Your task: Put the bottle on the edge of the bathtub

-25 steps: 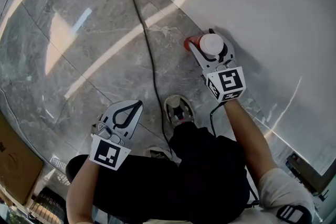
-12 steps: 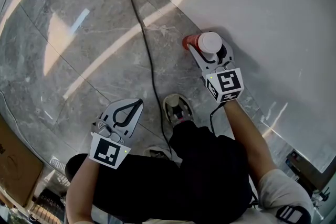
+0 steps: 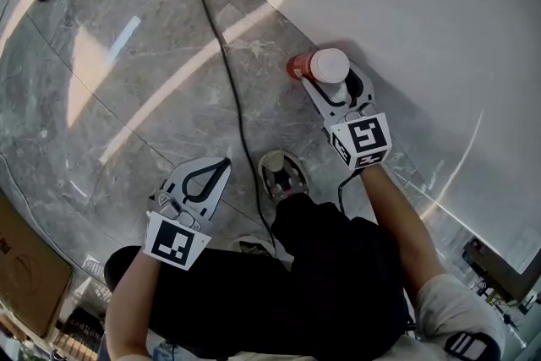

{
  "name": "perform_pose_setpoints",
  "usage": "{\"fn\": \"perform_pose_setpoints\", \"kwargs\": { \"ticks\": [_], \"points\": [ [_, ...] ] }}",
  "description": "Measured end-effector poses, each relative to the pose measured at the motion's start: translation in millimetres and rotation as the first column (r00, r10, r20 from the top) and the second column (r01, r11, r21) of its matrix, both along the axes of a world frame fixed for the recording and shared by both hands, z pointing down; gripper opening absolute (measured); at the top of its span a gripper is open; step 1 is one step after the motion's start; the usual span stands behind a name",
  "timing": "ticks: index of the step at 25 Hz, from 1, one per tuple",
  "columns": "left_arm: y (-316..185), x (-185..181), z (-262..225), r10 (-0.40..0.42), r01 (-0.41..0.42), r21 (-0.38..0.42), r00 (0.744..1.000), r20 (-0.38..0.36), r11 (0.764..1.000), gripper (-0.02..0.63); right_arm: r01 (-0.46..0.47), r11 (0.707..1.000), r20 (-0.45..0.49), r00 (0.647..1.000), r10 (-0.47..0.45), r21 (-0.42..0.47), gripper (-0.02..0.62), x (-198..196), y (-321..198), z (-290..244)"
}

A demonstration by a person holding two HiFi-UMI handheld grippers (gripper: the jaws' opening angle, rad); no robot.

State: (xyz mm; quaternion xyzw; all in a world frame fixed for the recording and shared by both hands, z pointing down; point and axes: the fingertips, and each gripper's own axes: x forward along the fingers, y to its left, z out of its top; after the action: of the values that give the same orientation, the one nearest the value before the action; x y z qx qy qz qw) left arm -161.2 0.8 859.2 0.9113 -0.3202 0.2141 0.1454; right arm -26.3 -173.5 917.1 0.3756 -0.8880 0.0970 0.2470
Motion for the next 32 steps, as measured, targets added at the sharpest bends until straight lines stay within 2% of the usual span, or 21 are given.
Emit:
{"fn": "perform_pose_setpoints", "kwargs": {
  "ticks": [15, 24, 27, 32],
  "points": [
    [-11, 20, -3, 0.041, -0.041, 0.010, 0.999, -0.004, 0.999, 0.011, 0.013, 0.999, -0.031, 0.999, -0.014, -0.035, 0.296, 35, 28, 2],
    [-15, 26, -4, 0.052, -0.052, 0.009, 0.999, -0.010, 0.999, 0.011, -0.015, 0.999, -0.053, 0.998, 0.013, -0.037, 0.287, 45, 29, 2],
    [-14, 29, -4, 0.059, -0.059, 0.010, 0.998, -0.012, 0.998, 0.011, -0.020, 0.999, -0.060, 0.998, 0.018, -0.035, 0.241, 45, 29, 1],
    [-18, 31, -5, 0.055, -0.054, 0.013, 0.998, -0.019, 0.998, 0.011, -0.011, 1.000, -0.077, 0.997, 0.010, -0.011, 0.094, 46, 30, -5]
  ]
}}
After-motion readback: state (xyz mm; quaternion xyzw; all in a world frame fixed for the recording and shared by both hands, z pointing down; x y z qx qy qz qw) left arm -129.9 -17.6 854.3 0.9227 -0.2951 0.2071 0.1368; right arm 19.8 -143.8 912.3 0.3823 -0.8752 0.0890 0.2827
